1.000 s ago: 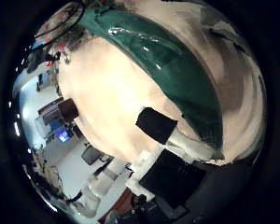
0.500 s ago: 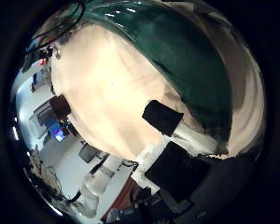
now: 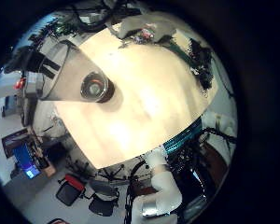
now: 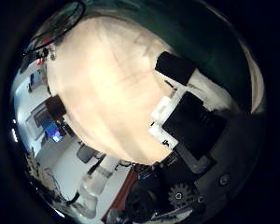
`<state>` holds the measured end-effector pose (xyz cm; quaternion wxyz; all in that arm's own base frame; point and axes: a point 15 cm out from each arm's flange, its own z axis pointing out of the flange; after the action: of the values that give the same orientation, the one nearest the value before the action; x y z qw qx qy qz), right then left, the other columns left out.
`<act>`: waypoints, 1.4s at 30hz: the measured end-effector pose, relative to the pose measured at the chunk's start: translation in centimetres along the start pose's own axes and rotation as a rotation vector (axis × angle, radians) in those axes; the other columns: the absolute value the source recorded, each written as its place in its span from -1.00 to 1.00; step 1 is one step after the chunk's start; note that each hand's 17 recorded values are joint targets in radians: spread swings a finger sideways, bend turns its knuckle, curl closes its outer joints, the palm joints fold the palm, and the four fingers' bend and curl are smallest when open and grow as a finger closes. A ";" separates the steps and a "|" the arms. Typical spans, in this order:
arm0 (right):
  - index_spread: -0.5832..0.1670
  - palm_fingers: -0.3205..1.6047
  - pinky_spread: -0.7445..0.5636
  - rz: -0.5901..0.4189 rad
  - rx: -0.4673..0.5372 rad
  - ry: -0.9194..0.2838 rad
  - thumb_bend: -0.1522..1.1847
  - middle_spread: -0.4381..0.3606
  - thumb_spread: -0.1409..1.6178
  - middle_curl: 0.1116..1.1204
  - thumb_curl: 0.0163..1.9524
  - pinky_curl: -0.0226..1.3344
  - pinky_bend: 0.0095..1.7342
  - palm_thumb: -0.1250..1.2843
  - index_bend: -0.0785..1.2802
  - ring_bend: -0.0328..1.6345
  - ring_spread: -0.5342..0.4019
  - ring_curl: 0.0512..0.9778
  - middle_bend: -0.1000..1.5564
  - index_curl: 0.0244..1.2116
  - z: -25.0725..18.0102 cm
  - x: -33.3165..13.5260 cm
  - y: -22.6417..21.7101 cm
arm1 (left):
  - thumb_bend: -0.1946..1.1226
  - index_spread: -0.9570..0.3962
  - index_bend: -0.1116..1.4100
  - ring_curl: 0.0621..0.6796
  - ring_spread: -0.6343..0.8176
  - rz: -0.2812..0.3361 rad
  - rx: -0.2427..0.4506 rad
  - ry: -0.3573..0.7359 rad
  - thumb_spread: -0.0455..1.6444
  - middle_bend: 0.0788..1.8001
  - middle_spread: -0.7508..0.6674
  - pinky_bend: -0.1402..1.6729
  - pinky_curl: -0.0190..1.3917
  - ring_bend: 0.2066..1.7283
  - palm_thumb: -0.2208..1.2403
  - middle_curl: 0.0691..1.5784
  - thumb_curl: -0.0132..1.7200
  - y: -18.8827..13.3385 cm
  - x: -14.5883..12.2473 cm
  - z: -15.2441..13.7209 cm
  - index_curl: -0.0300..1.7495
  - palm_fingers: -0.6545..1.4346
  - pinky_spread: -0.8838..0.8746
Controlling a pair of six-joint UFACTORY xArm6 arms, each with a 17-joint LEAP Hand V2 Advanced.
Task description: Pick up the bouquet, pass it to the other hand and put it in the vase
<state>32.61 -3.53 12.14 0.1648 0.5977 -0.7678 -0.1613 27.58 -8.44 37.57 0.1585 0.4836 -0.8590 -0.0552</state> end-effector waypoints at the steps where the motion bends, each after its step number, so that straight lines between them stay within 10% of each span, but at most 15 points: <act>1: -0.44 0.53 -0.56 0.000 0.002 0.000 -0.79 -0.43 0.29 0.02 -0.56 -0.84 0.35 0.24 -0.53 0.42 -0.44 -0.23 0.00 -0.10 -0.1 0.0 0.0 | -0.74 0.52 -0.61 -0.50 0.71 0.000 0.000 0.000 0.35 -0.88 0.72 -0.44 -0.72 -0.72 -0.40 -0.72 -0.66 0.0 0.0 0.0 -0.56 -0.34 0.78; 11: -0.57 0.70 -0.38 0.020 0.057 -0.018 -0.79 -0.43 0.26 0.30 -0.50 -0.58 0.59 0.45 0.26 0.58 -0.35 -0.02 0.40 0.36 -1.4 0.5 -1.0 | -0.74 0.52 -0.61 -0.50 0.71 -0.001 0.006 -0.002 0.36 -0.88 0.72 -0.44 -0.72 -0.72 -0.40 -0.72 -0.66 0.1 0.0 -0.1 -0.56 -0.34 0.78; 16: -0.44 0.63 -0.26 0.030 0.262 -0.054 -0.67 -0.35 0.28 0.37 -0.42 -0.49 0.68 0.70 0.50 0.67 -0.31 0.10 0.56 0.49 -5.0 0.6 -4.1 | -0.74 0.52 -0.61 -0.50 0.71 -0.004 0.009 -0.002 0.36 -0.88 0.71 -0.44 -0.72 -0.72 -0.40 -0.72 -0.66 0.1 -0.1 -0.3 -0.56 -0.34 0.78; 42: -0.08 0.55 -0.15 -0.041 0.717 -0.563 -0.71 -0.17 0.21 0.25 -0.12 -0.23 0.67 0.83 0.78 0.78 -0.24 0.26 0.75 0.46 -24.0 6.4 6.2 | -0.74 0.50 -0.62 -0.49 0.69 -0.059 0.096 0.042 0.35 -0.87 0.66 -0.44 -0.73 -0.71 -0.40 -0.70 -0.66 -2.1 -1.1 -2.2 -0.57 -0.31 0.75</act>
<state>36.49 -9.52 36.74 -0.2710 0.5649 -0.7781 -0.0447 30.53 -8.47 38.83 0.1513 0.5170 -0.8424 -0.0083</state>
